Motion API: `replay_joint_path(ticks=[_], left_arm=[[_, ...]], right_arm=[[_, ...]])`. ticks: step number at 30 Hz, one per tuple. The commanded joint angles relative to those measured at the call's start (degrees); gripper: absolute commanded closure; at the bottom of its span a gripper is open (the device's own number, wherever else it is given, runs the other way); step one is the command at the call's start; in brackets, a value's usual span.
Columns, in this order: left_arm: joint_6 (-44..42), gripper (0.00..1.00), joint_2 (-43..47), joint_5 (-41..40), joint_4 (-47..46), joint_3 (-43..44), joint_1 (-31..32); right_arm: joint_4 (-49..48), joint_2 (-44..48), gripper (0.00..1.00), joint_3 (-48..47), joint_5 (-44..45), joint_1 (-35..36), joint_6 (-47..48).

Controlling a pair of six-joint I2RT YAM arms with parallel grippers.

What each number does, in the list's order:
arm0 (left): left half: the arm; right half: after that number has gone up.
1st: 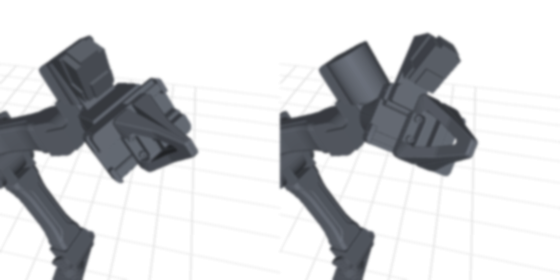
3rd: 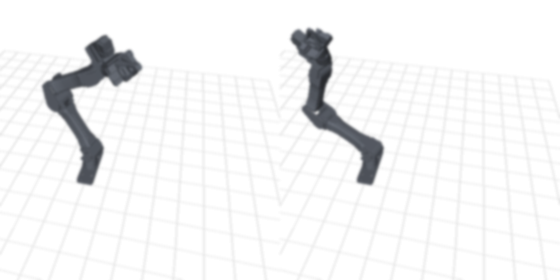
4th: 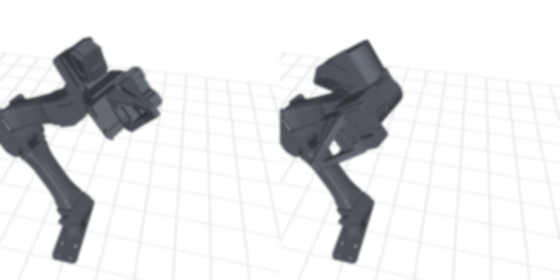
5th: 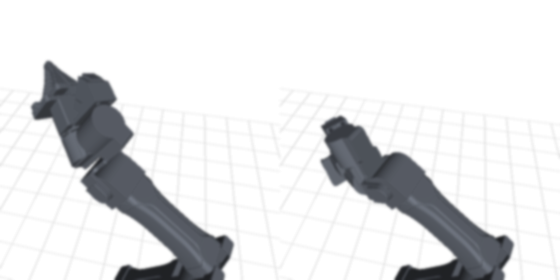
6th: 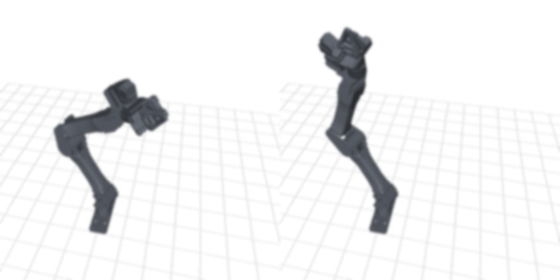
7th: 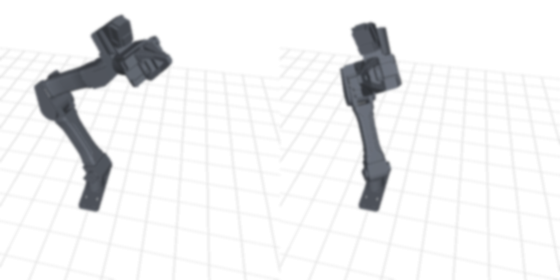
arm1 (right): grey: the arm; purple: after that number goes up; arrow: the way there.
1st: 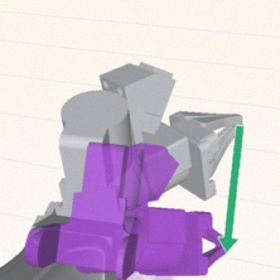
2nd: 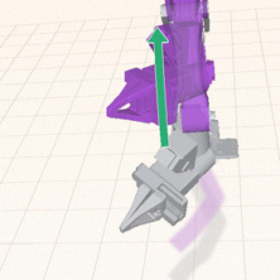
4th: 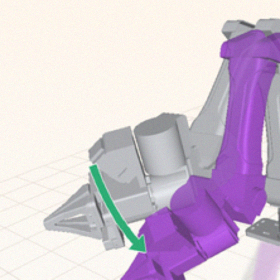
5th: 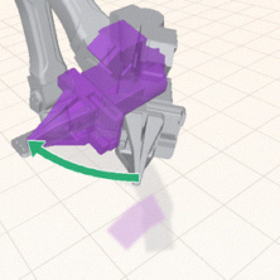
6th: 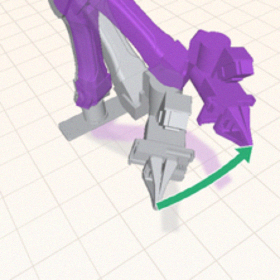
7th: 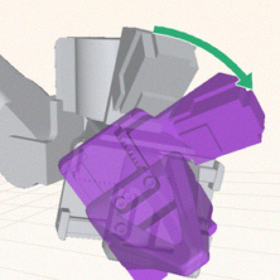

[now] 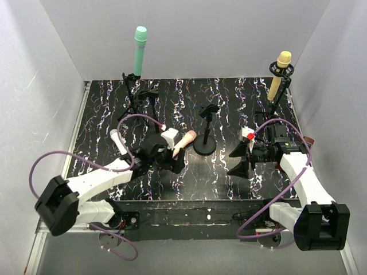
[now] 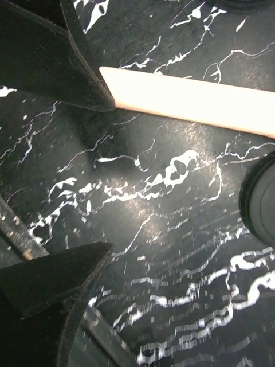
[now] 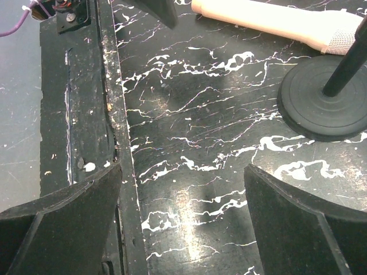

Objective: Attach the microphones to the stand

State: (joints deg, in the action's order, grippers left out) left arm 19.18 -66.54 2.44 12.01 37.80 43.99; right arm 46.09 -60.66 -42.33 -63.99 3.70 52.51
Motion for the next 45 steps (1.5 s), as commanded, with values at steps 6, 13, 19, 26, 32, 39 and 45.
replay_joint_path(ticks=[6, 13, 19, 26, 32, 39, 45], left_arm=[[-11.4, 0.02, -13.4, -14.2, -1.0, 8.9, 2.5], [-11.8, 0.09, -18.3, -15.1, -0.1, 9.9, 2.5], [-9.3, 0.2, -20.8, -14.7, 1.2, 9.6, 2.5], [-6.5, 0.27, -24.0, -16.0, 2.7, 11.2, 2.5], [-2.0, 0.29, -25.6, -19.0, 3.3, 10.7, 2.5], [-0.9, 0.43, -25.2, -20.3, 3.5, 9.9, 2.8], [0.4, 0.71, -24.7, -19.1, 3.9, 9.3, 3.6]], right_arm=[[-1.4, -1.4, 0.06, -0.7, -0.1, -0.5, -0.2], [-1.3, -2.4, 0.07, -0.7, 0.2, -0.6, -0.1], [-1.3, -2.9, 0.07, -0.7, -0.2, -0.6, -0.2], [-0.1, -2.9, 0.07, -1.4, -1.1, -0.6, -0.3], [9.0, -4.9, 0.08, -6.8, 4.6, -0.6, 4.9], [15.0, -4.6, 0.09, -12.3, 6.1, -0.6, 5.2], [13.9, -2.3, 0.09, -11.5, 5.8, -0.6, 2.6]])
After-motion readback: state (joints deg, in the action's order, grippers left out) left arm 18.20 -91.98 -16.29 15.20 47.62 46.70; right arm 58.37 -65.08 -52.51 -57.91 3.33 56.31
